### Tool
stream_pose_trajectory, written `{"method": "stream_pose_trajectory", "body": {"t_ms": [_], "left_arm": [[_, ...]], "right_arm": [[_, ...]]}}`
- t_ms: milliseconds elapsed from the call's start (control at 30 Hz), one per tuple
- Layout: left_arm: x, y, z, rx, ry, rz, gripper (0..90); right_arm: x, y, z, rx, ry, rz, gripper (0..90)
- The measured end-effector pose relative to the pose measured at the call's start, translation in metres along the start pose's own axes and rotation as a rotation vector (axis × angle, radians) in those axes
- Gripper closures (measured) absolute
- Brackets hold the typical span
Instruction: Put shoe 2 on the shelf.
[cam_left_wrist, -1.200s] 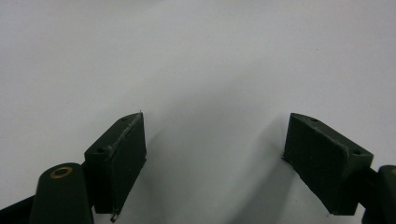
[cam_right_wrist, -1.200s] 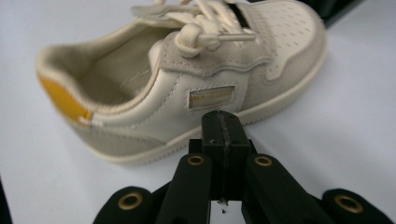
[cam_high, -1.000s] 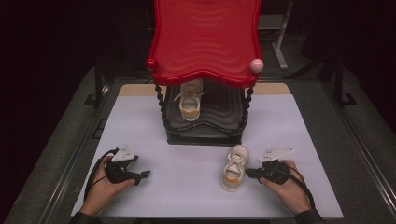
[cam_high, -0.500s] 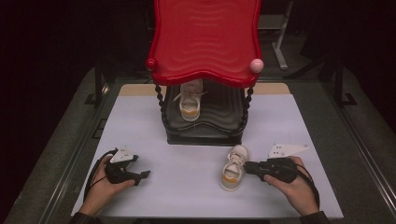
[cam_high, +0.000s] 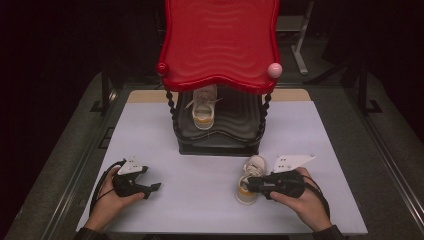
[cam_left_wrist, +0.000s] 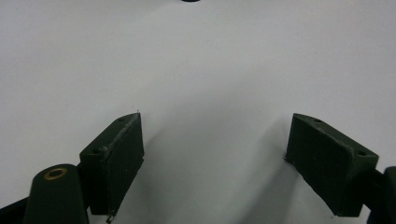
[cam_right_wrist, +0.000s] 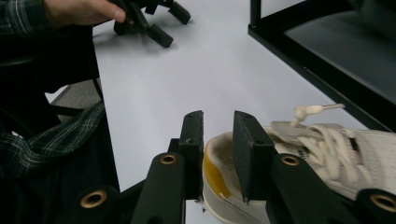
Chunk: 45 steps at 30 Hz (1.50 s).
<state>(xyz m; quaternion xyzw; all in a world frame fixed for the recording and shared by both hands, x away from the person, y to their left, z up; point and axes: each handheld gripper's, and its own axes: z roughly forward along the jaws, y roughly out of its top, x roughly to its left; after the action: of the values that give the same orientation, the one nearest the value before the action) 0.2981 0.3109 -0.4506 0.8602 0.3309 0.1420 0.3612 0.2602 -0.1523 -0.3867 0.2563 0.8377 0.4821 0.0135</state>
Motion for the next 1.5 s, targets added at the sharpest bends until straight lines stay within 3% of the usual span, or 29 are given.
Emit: {"method": "stream_pose_trajectory", "body": {"t_ms": [333, 500, 867, 1233, 1500], "left_arm": [[0.000, 0.000, 0.000, -0.001, 0.000, -0.001, 17.5], [0.000, 0.000, 0.000, -0.001, 0.000, 0.000, 17.5], [0.000, 0.000, 0.000, -0.001, 0.001, -0.001, 17.5], [0.000, 0.000, 0.000, 0.001, 0.001, 0.000, 17.5], [0.000, 0.000, 0.000, 0.002, 0.000, 0.000, 17.5]], "right_arm": [[-0.006, -0.009, 0.025, 0.096, 0.030, 0.005, 70.6], [-0.007, -0.012, 0.032, 0.124, 0.042, -0.005, 73.6], [-0.003, -0.006, 0.028, 0.139, 0.029, -0.062, 78.5], [0.020, 0.025, 0.015, 0.124, 0.033, -0.142, 79.1], [0.028, 0.043, 0.005, 0.124, 0.022, -0.169, 79.1]]}}
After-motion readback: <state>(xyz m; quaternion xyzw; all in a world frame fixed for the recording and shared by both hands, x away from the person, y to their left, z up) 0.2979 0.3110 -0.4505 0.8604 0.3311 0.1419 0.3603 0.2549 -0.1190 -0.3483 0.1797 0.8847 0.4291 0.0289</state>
